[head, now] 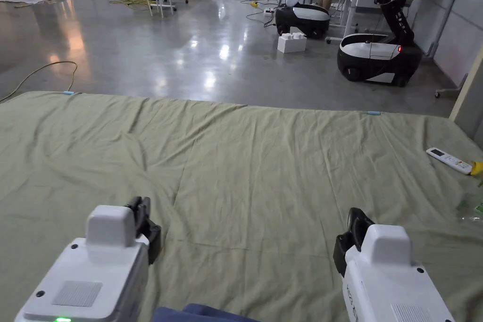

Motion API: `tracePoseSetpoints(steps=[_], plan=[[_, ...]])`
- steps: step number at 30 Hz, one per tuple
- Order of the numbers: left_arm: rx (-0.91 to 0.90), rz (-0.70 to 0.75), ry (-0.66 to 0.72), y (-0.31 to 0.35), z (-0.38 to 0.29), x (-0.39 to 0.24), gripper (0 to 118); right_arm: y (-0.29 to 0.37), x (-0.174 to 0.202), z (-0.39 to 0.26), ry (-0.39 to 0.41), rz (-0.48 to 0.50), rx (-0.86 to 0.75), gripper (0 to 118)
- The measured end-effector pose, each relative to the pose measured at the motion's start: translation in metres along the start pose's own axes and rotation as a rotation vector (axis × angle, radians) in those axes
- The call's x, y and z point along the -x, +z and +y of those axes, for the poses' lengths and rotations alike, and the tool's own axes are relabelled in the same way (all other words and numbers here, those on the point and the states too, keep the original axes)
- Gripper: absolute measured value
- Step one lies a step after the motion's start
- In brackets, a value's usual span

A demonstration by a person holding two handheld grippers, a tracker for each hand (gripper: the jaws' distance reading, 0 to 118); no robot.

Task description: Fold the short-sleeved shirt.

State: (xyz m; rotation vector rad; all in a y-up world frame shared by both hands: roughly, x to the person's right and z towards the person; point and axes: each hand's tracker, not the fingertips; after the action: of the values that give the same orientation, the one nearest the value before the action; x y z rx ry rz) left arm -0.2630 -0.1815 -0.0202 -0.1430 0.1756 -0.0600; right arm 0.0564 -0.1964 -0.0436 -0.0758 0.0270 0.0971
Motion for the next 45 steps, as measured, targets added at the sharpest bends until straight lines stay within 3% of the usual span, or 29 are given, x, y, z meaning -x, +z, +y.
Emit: tracePoseSetpoints(steps=[14,20,23,24,29,32,39,41,42,43,44,45], plan=[[0.02,0.023,0.054,-0.011,0.005,0.019,7,-0.002,-0.01,0.021,0.024,-0.058,-0.061,1],[0.066,0.039,0.056,-0.005,-0.015,0.042,7,0.015,-0.009,-0.006,0.004,-0.027,0.052,1],[0.098,0.047,0.06,-0.001,-0.027,0.055,7,0.025,0.012,-0.036,-0.03,0.05,0.19,1],[0.105,0.052,0.055,0.001,-0.032,0.059,7,0.029,0.021,-0.042,0.015,0.067,0.17,1],[0.186,0.045,0.071,0.01,-0.057,0.075,7,0.045,0.083,-0.093,0.024,0.239,0.336,1],[0.258,0.016,0.08,0.015,-0.074,0.08,7,0.047,0.118,-0.114,0.088,0.3,0.363,1],[0.469,-0.097,0.156,0.012,-0.116,0.083,8,0.039,0.153,-0.16,0.144,0.268,0.476,1],[0.555,-0.164,0.22,0.006,-0.129,0.083,22,0.035,0.151,-0.174,0.146,0.251,0.493,1],[0.585,-0.191,0.26,0.002,-0.133,0.084,37,0.035,0.148,-0.178,0.151,0.228,0.495,1],[0.618,-0.23,0.311,-0.003,-0.139,0.085,60,0.034,0.144,-0.183,0.151,0.217,0.496,1],[0.662,-0.271,0.346,-0.01,-0.145,0.085,73,0.034,0.141,-0.186,0.151,0.211,0.497,1],[0.689,-0.302,0.369,-0.015,-0.149,0.085,78,0.033,0.138,-0.188,0.153,0.211,0.499,1]])
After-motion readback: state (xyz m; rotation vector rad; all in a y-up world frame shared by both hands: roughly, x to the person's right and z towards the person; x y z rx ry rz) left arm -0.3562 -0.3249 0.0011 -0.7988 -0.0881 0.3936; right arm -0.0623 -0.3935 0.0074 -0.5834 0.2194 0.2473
